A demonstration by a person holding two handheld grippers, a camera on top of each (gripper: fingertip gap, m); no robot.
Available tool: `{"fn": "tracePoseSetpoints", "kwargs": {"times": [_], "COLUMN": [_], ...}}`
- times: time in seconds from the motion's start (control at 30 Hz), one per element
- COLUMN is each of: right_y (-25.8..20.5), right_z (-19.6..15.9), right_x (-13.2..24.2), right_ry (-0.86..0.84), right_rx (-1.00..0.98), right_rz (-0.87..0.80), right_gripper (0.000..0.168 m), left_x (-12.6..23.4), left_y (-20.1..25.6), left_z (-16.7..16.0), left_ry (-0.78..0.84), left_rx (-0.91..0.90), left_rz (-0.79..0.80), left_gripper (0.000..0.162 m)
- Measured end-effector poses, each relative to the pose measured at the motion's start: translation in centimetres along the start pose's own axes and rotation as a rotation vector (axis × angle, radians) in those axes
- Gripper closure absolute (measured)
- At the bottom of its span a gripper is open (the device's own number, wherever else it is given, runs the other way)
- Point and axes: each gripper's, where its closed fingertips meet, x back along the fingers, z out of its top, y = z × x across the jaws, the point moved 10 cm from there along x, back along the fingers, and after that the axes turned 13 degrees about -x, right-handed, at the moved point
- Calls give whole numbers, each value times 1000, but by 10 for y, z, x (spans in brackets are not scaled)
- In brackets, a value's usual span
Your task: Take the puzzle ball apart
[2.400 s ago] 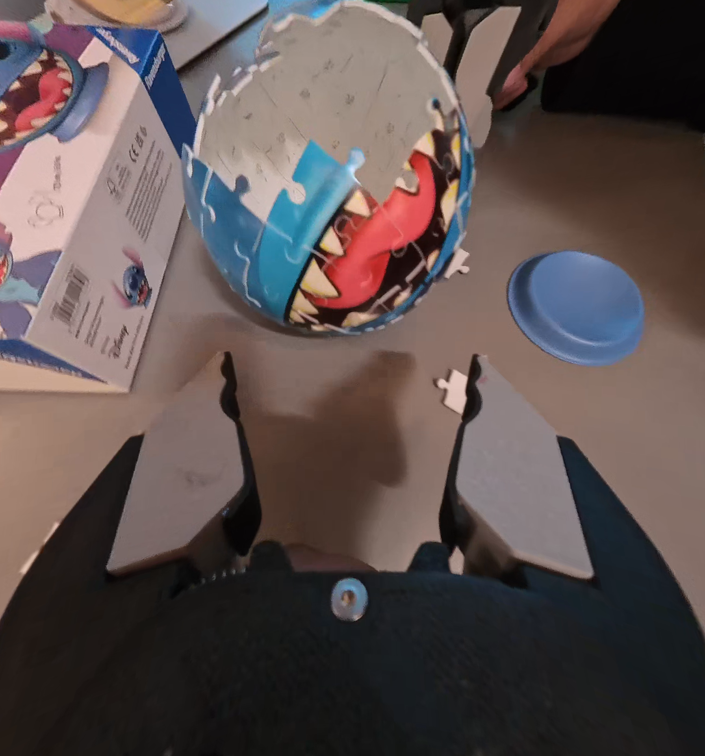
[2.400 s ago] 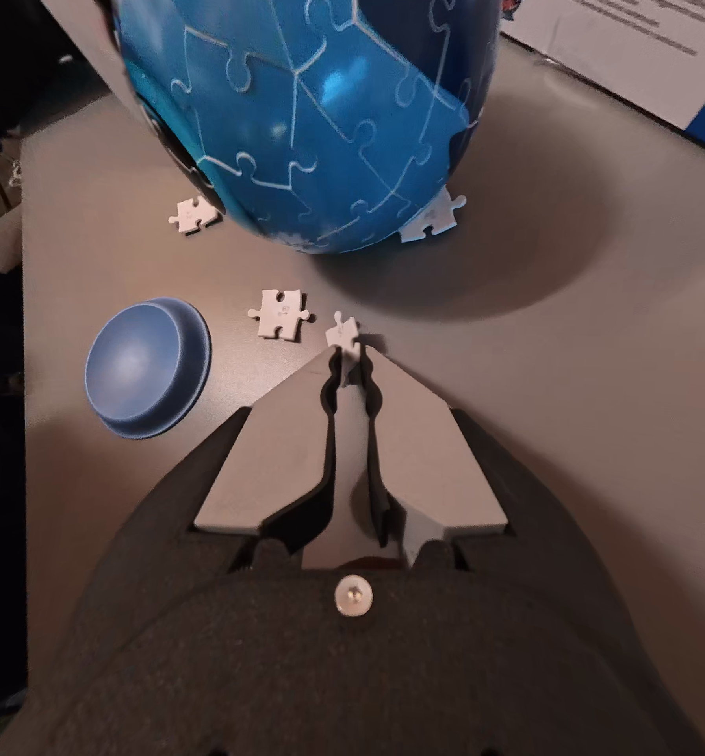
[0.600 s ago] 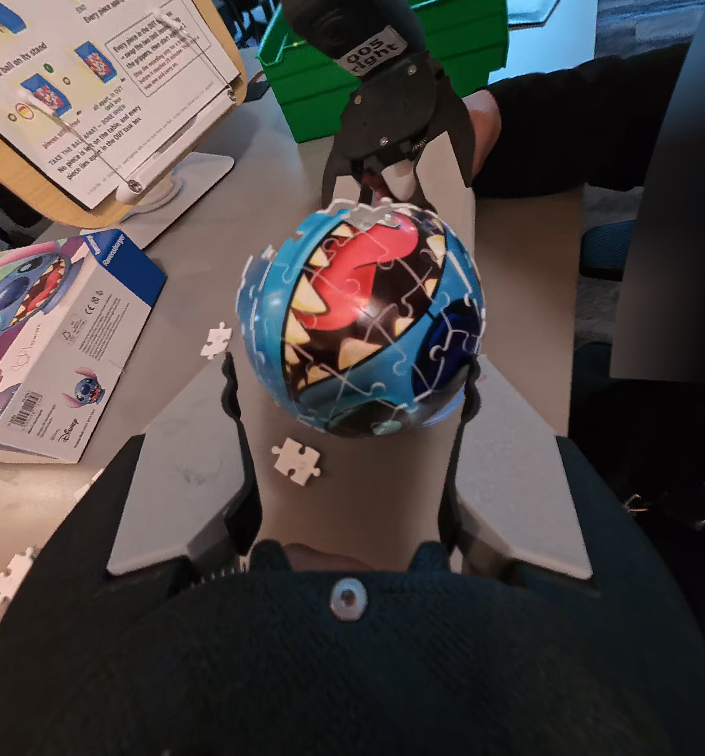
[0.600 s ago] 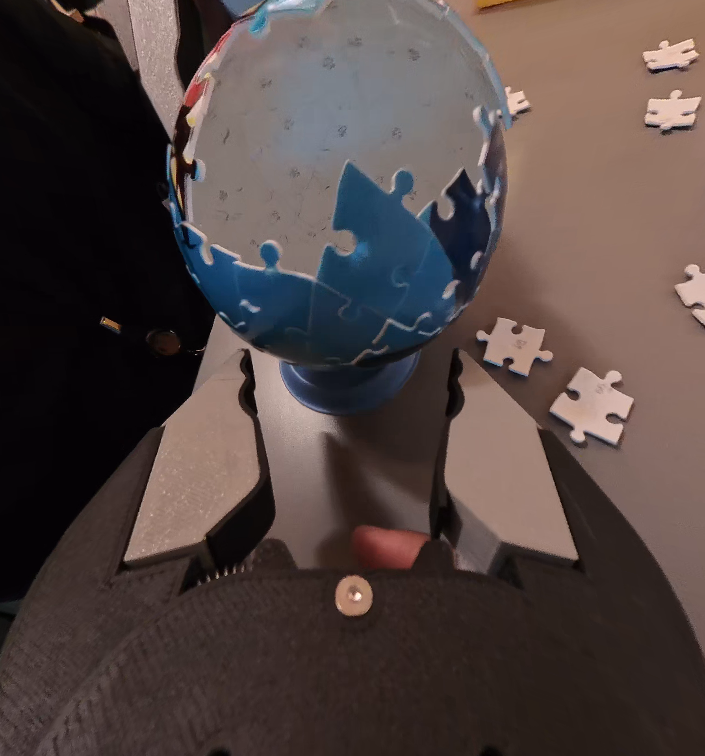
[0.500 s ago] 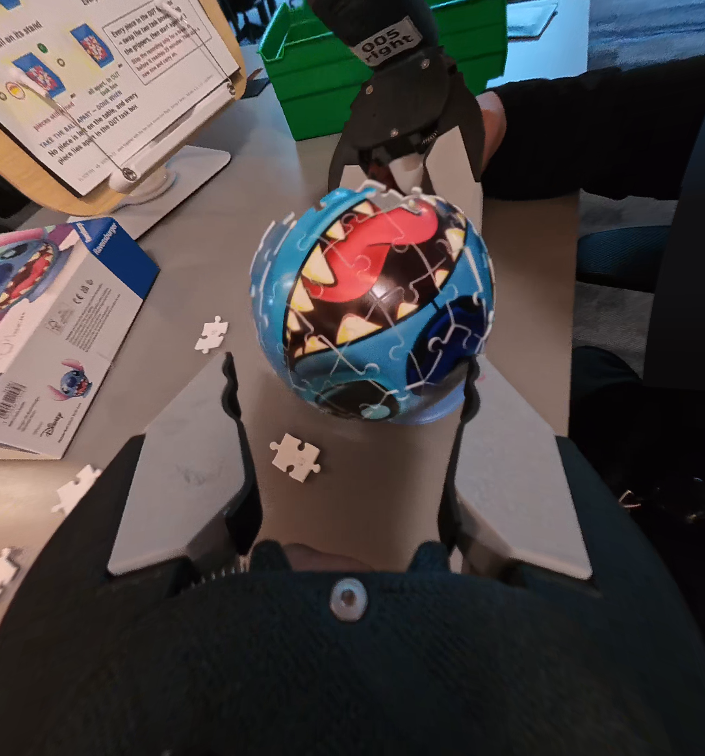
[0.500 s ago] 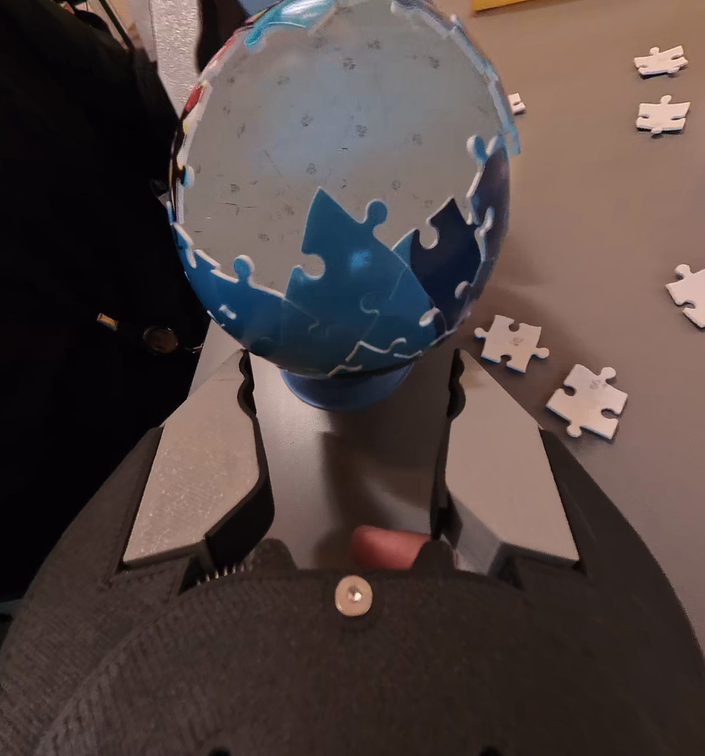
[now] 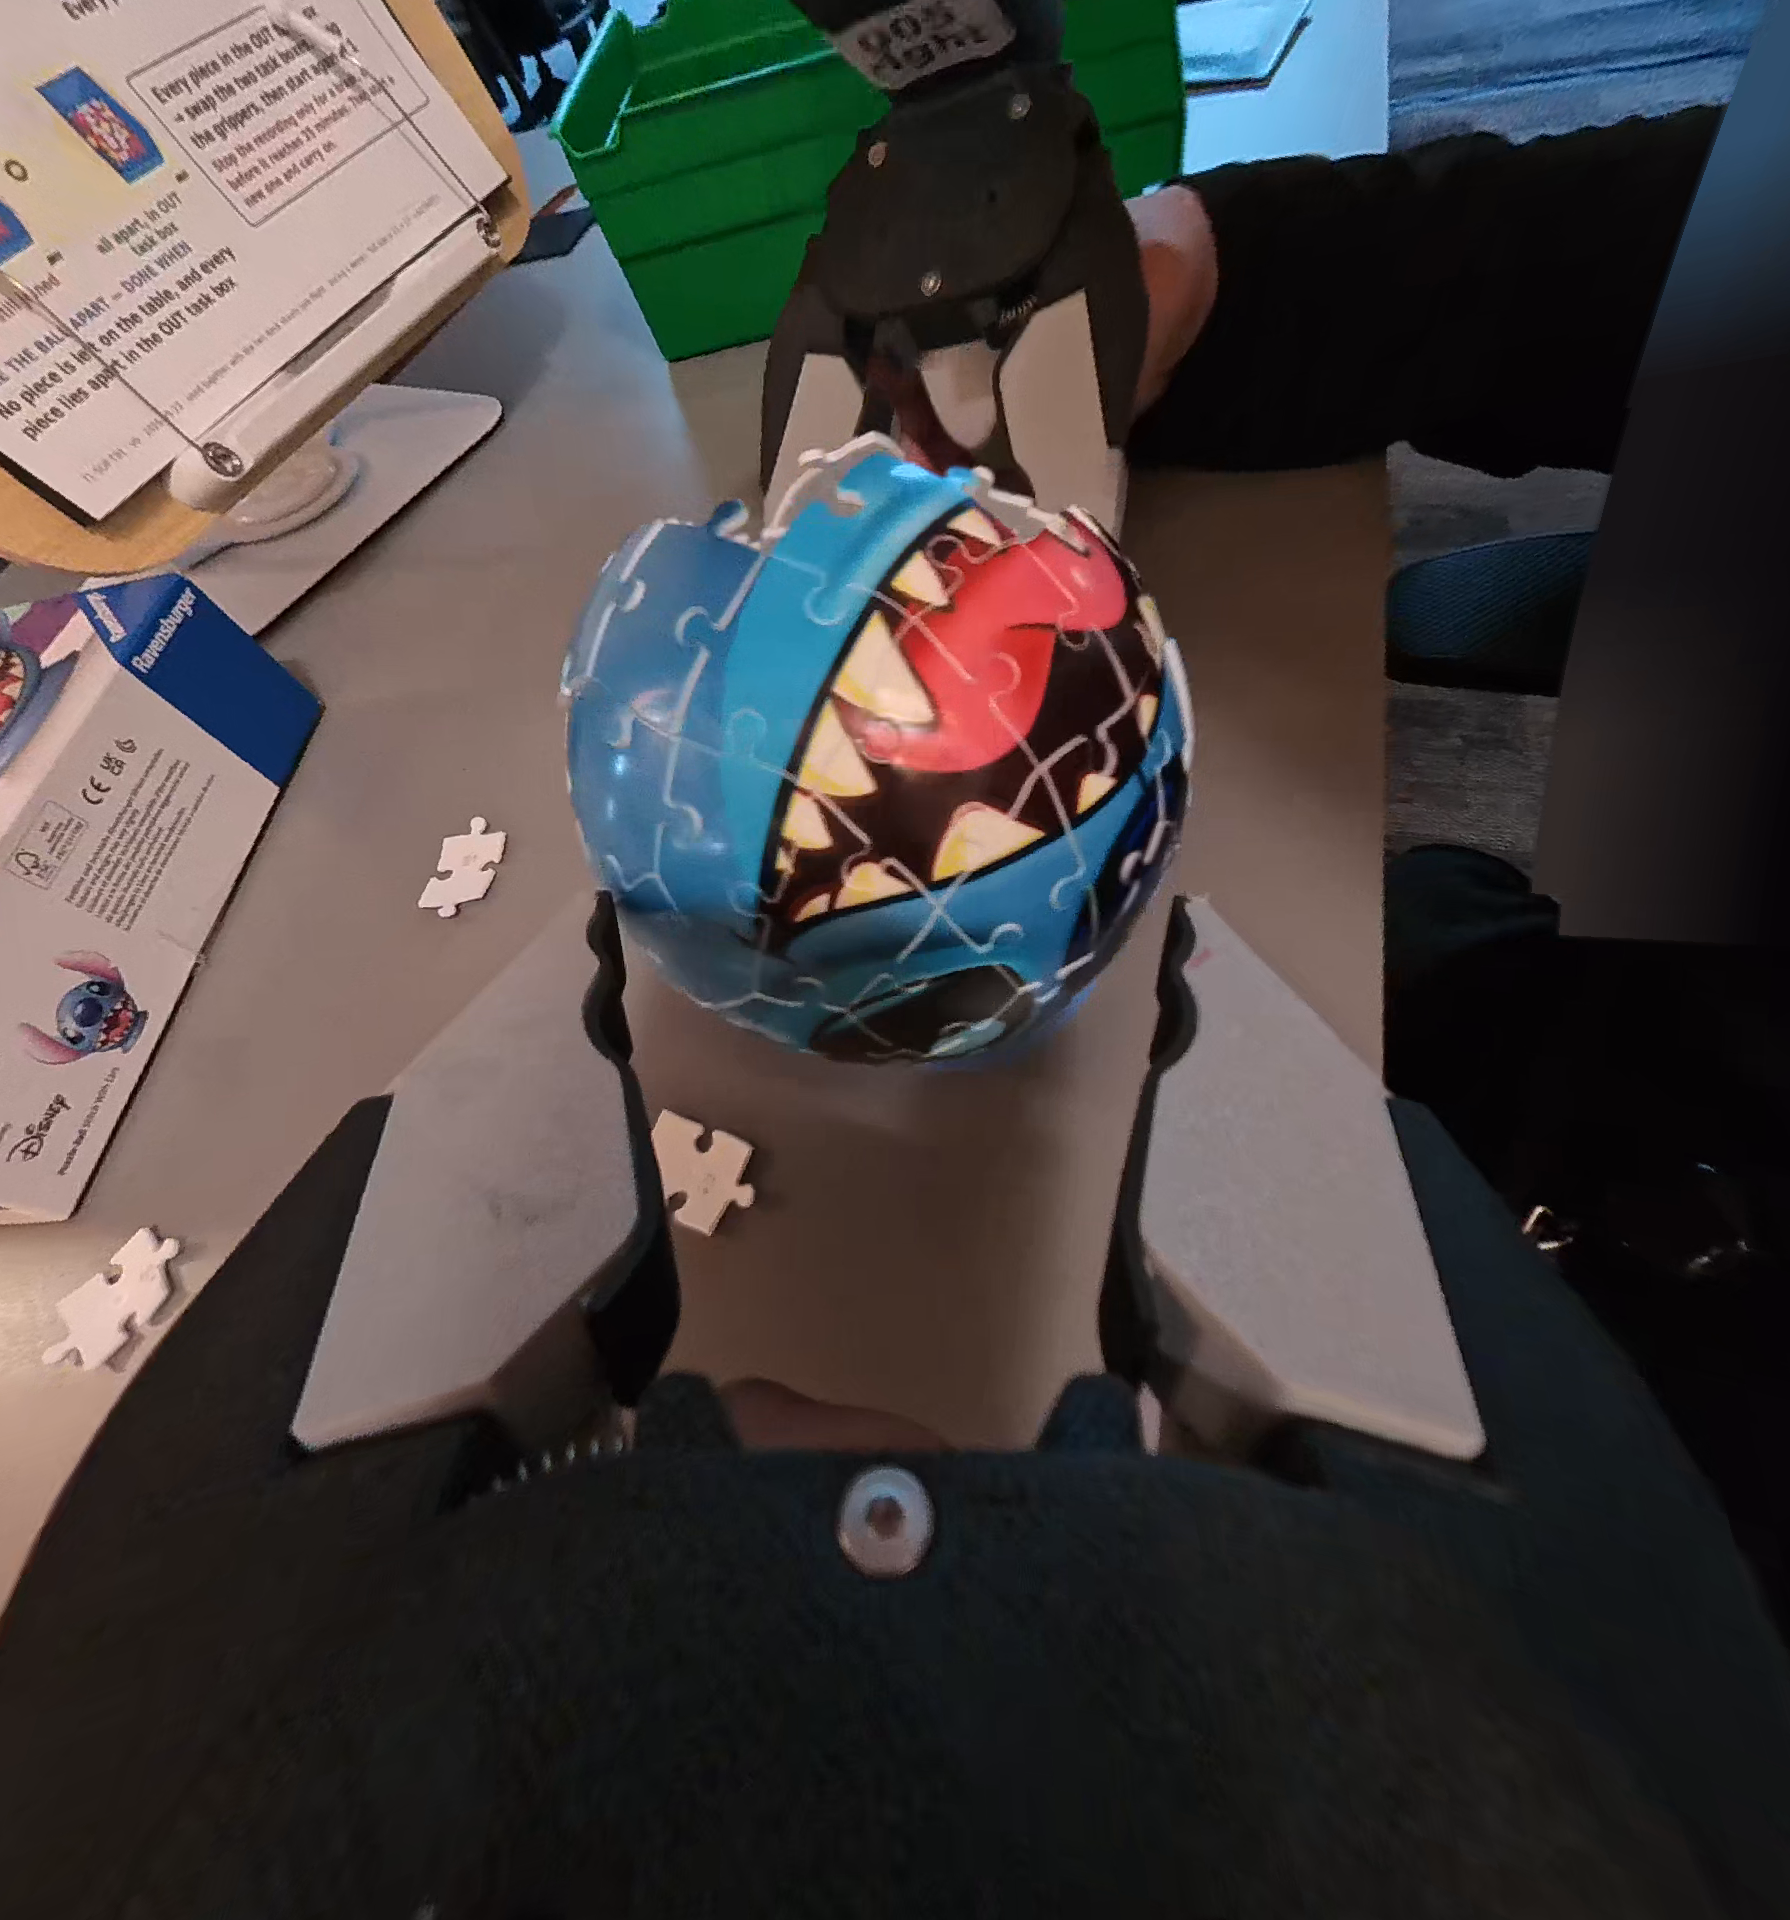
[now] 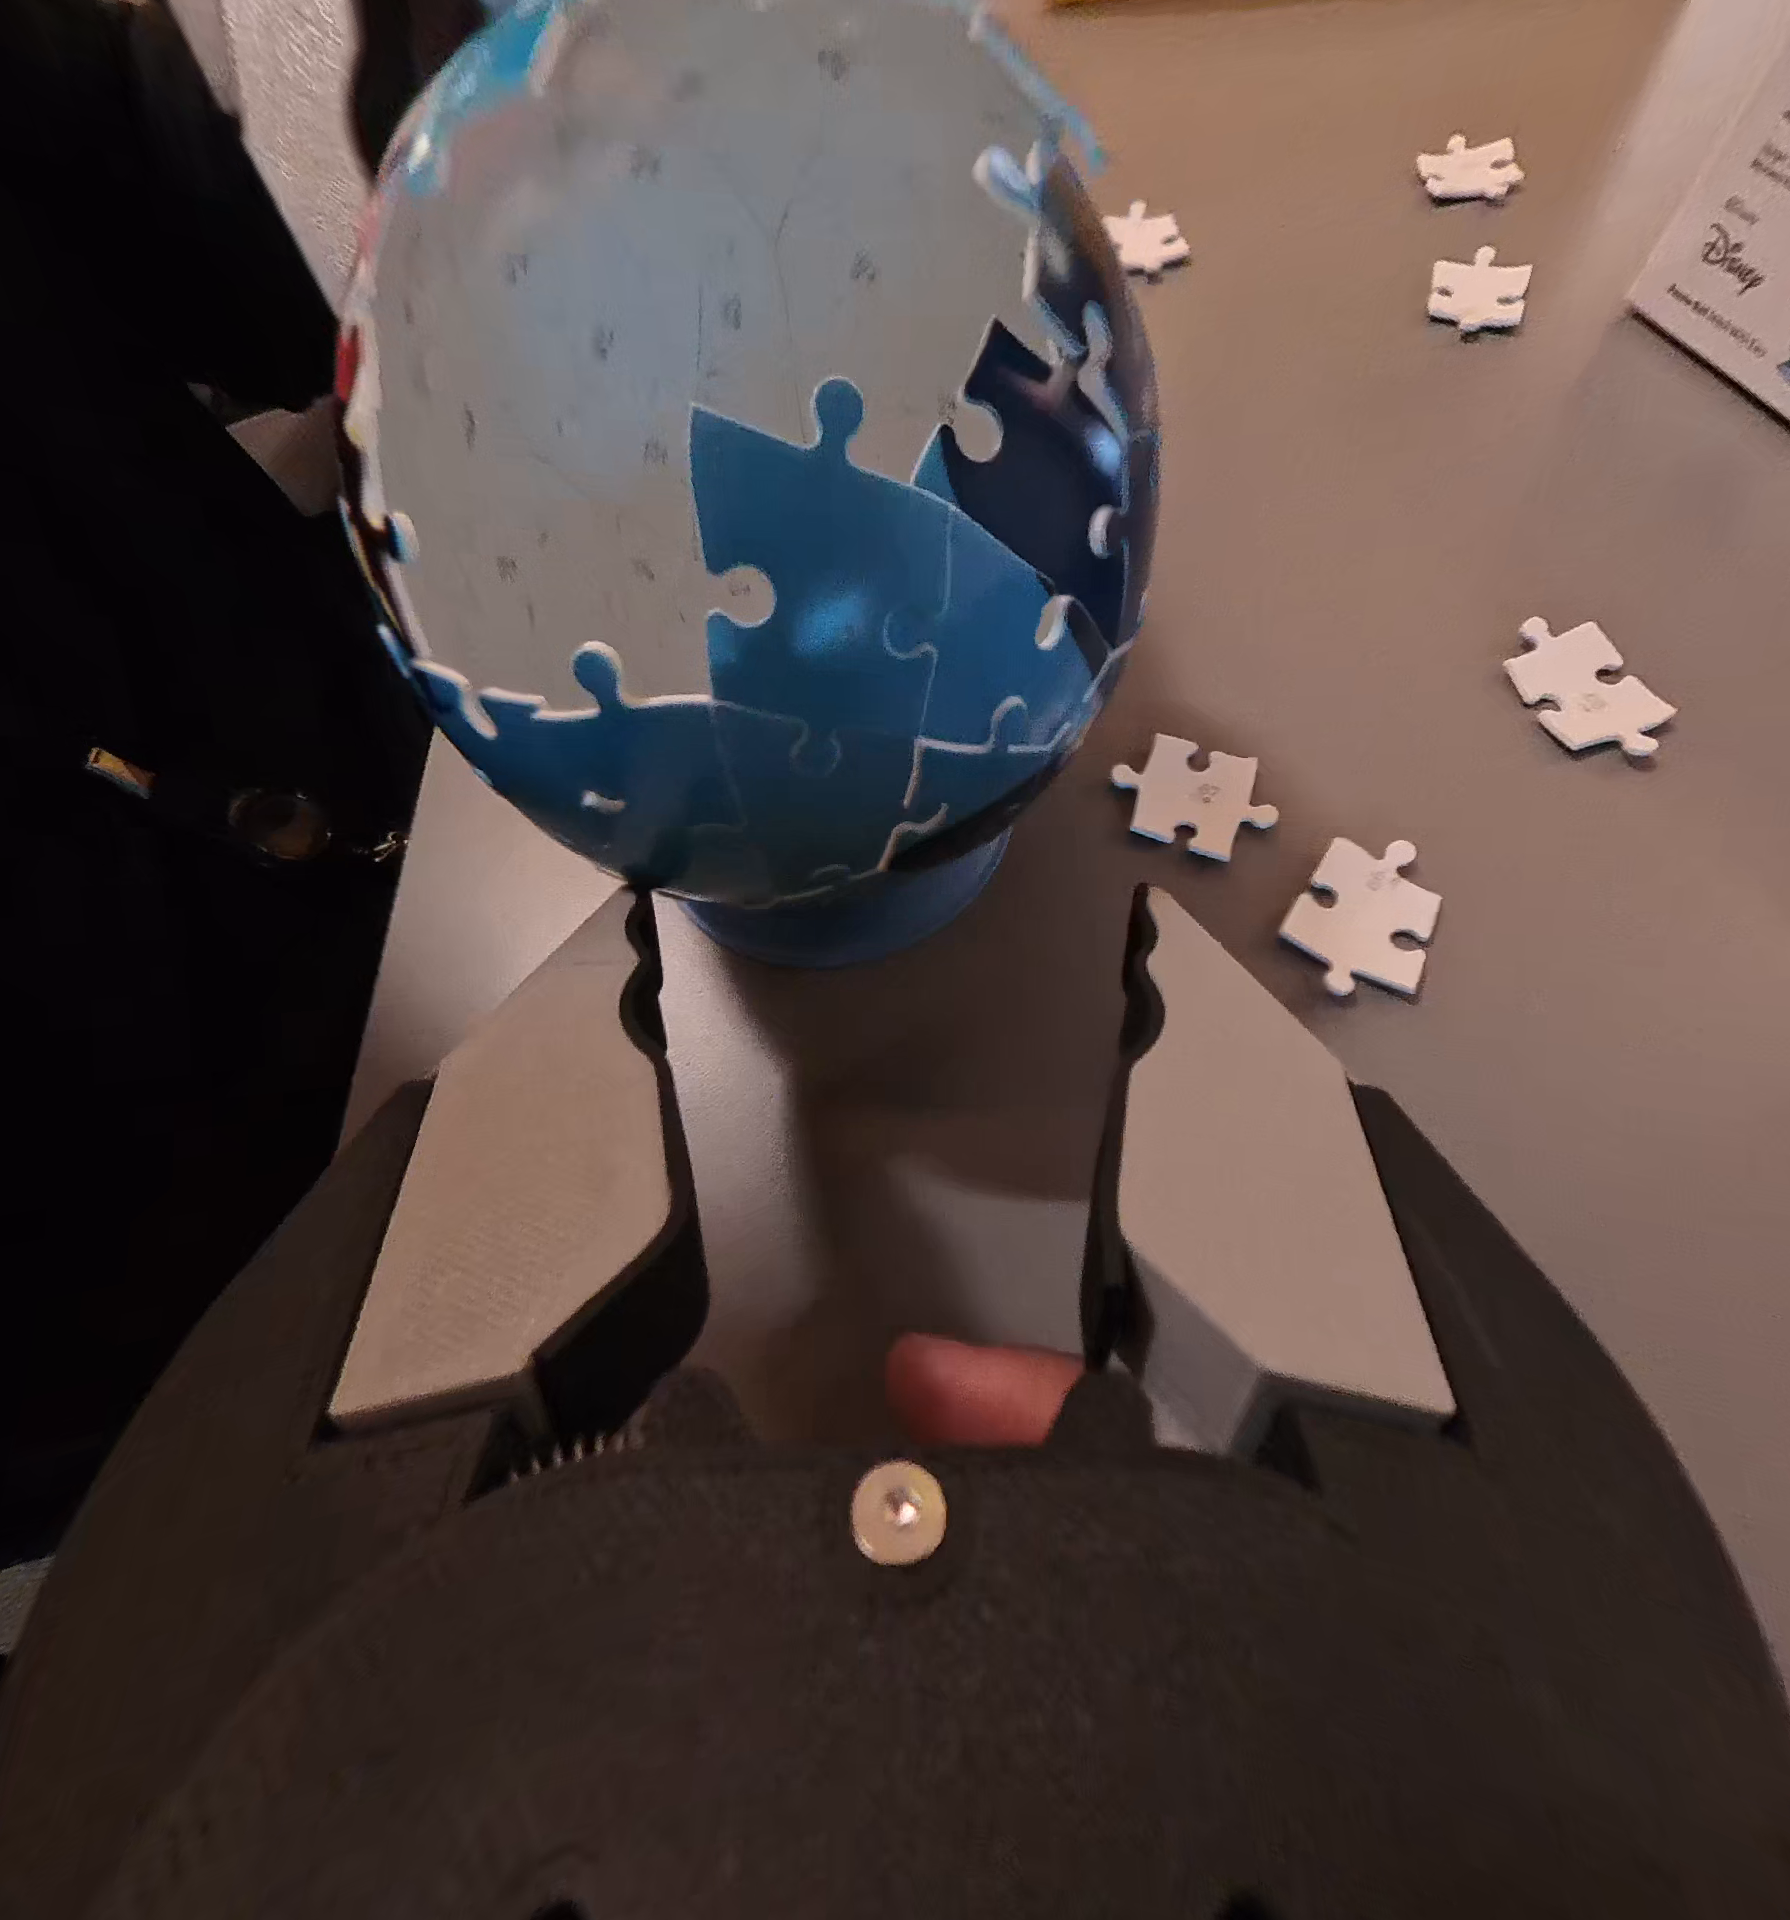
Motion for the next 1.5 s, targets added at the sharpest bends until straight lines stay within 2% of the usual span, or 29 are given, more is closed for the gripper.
{"fn": "tracePoseSetpoints", "kwargs": {"times": [0.13, 0.23, 0.5, 0.6, 0.77, 0.87, 0.97, 1.23, 1.37, 1.5], "right_y": [-7, -13, -13, -18, -10, 2, 14, 11, 10, 26], "right_z": [-2, -5, -10, 0, 14, 21, 27, 51, 57, 50], "right_x": [12, 17, 31, 46, 58, 56, 49, 53, 53, 43], "right_ry": [46, 97, 118, 193, 271, 263, 220, 199, 181, 139], "right_rx": [12, 2, 5, -3, 37, 14, 1, -30, -32, -21], "right_rz": [-29, -31, -94, -121, -205, -117, -51, -71, -40, -8], "right_gripper": [82, 89, 88, 97, 104, 106, 108, 133, 135, 133], "left_x": [-2, -5, 0, 6, 6, 3, -5, -43, -53, -57], "left_y": [-2, 1, -1, -9, -22, -36, -59, -94, -97, -95], "left_z": [-7, -9, -14, -20, -30, -38, -39, -34, -29, -29], "left_ry": [-10, 30, -10, 1, 35, -4, 34, 165, 237, 247], "left_rx": [-3, 12, -54, -58, -139, -169, -150, -145, -154, -188], "left_rz": [-21, -65, -60, -84, -231, -348, -426, -724, -841, -883], "left_gripper": [56, 58, 55, 54, 51, 50, 51, 49, 49, 49]}}
